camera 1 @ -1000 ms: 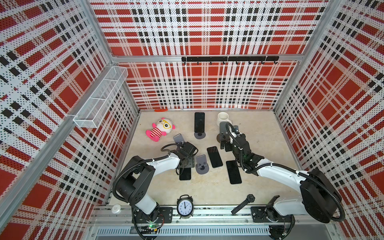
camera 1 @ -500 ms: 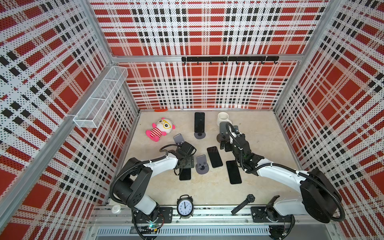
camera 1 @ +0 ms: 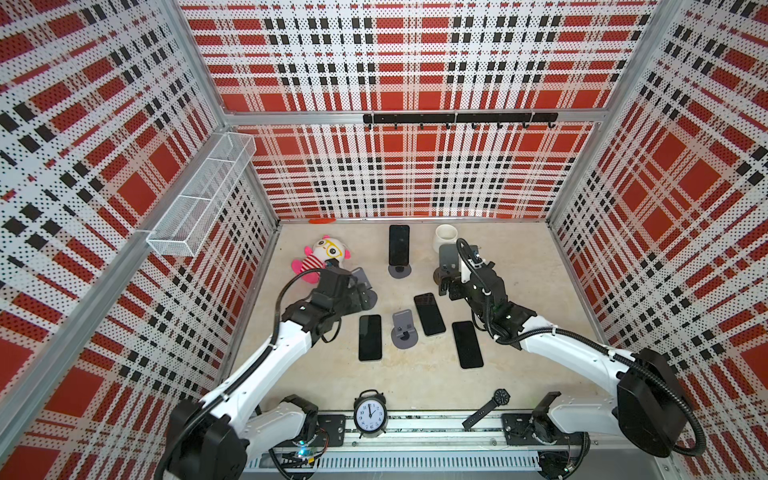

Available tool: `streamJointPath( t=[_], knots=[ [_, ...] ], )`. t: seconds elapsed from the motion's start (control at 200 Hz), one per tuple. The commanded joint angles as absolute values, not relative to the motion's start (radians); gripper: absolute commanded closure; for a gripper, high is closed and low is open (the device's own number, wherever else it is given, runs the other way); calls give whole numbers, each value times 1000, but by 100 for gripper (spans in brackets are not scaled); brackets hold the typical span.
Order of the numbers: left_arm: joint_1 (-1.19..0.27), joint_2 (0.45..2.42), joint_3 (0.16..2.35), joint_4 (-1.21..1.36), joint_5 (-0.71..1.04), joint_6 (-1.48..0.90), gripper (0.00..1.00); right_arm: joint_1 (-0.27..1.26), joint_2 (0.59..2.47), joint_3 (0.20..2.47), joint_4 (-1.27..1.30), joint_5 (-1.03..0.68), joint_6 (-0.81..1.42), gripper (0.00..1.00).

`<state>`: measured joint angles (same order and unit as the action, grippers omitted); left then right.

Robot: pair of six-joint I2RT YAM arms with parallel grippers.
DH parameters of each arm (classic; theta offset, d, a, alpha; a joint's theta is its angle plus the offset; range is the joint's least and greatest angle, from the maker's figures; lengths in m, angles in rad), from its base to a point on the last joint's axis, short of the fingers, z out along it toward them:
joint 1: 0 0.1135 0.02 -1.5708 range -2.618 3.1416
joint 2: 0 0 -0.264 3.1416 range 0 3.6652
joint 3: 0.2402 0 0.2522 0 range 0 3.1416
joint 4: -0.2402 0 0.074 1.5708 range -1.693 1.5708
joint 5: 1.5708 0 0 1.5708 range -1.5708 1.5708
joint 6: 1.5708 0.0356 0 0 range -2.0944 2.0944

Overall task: Remove the phone from the phone stand
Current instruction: 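Raise left gripper toward pink-framed phone on far stand while right gripper rises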

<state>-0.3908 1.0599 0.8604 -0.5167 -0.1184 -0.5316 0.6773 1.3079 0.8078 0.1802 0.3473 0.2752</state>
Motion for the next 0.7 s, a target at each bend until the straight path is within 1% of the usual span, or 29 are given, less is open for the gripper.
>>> streamJointPath(
  t=[0.0,0.07,0.14,0.21,0.24,0.321,0.451,0.606,0.696],
  knots=[
    [-345,990,857,-416,-8,-482,7,670,1331,876,96,294,296,0],
    [-318,967,827,-331,56,-490,6,671,1349,935,40,293,320,0],
    [-293,964,811,-273,93,-508,3,670,1384,1016,-61,349,397,0],
    [-280,968,780,-213,58,-554,0,673,1438,1095,-135,359,448,0],
    [-278,967,756,-176,34,-578,2,675,1464,1121,-151,356,458,0],
    [-269,974,705,-102,-20,-626,2,678,1519,1181,-160,313,474,0],
    [-255,980,673,-50,-39,-672,2,678,1601,1258,-150,242,487,0],
    [-256,944,617,-41,-124,-689,2,683,1680,1325,-126,273,539,0],
    [-255,920,550,-11,-139,-697,2,685,1736,1375,-127,283,582,0]
  ],
)
